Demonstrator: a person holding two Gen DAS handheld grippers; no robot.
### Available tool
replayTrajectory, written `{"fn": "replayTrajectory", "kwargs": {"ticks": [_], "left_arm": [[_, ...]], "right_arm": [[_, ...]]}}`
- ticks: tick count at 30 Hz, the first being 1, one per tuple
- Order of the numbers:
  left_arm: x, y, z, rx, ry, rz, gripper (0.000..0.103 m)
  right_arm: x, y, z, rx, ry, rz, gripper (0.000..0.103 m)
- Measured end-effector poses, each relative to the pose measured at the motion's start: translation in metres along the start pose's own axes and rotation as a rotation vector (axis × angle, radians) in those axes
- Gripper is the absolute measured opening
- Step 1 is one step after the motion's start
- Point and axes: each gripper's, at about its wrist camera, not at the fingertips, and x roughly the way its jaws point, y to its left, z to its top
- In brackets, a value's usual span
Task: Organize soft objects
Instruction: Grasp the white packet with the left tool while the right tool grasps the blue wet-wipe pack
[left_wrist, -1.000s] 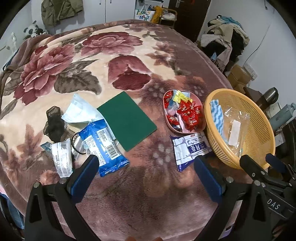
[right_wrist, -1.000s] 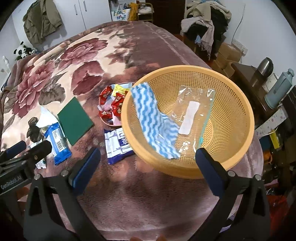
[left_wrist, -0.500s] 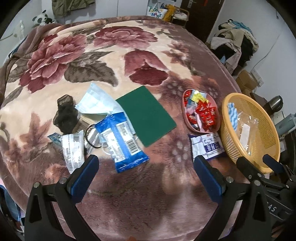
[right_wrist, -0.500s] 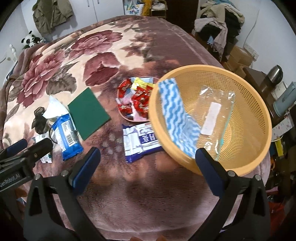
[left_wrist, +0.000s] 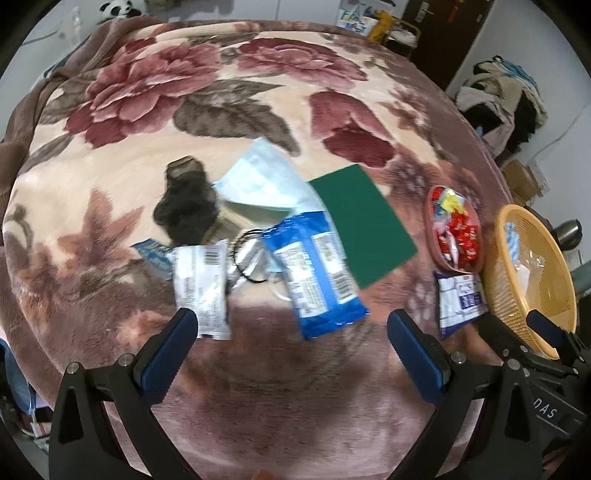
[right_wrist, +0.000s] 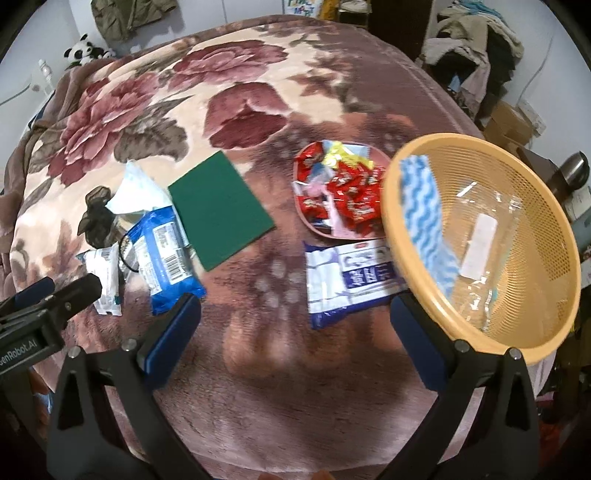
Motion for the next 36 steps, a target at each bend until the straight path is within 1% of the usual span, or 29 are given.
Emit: {"fn": "replayTrajectory", "kwargs": {"ticks": [11,17,23,26,28,29,32,33,34,36], "left_arm": [[0.030,0.064,-0.006,-0.114,0.043,0.041,0.102],[0.045,0.091,-0.008,-0.154,0.061,0.048,0.102],[0.050,0.128,-0.011,-0.191,0.059,0.051,0.102],[0.052,0.143,-0.011,-0.210,0.056,0.046,0.102],[0.053,0.150,-0.012,-0.219,0.055,0.038,0.102],[0.053,0.152,-0.012,-0.221,0.053,0.034,0.102],[0.055,0.155,-0.011,-0.219,0.054,0.027,0.102],[0.056,0.154,-0.011,-0.215,0.055,0.027,0.102],[0.057,0.153,-0.011,-0.212,0.057,0.026,0.102],[0.058,0.149,-0.011,-0.206,0.060,0.018,0.102]], "right_arm": [[0.032,0.042,0.006,-0.063,0.050,0.028,0.103],[0.053,0.070,0.008,-0.102,0.090,0.096,0.103],[0.079,0.106,0.007,-0.154,0.135,0.144,0.103],[0.092,0.124,0.008,-0.183,0.154,0.169,0.100],[0.098,0.134,0.008,-0.201,0.154,0.181,0.087],[0.102,0.139,0.009,-0.214,0.151,0.172,0.085],[0.115,0.150,0.011,-0.235,0.169,0.163,0.071],[0.119,0.151,0.011,-0.238,0.178,0.157,0.064],[0.123,0.152,0.012,-0.242,0.183,0.152,0.061],[0.125,0.149,0.011,-0.232,0.183,0.172,0.060]]}}
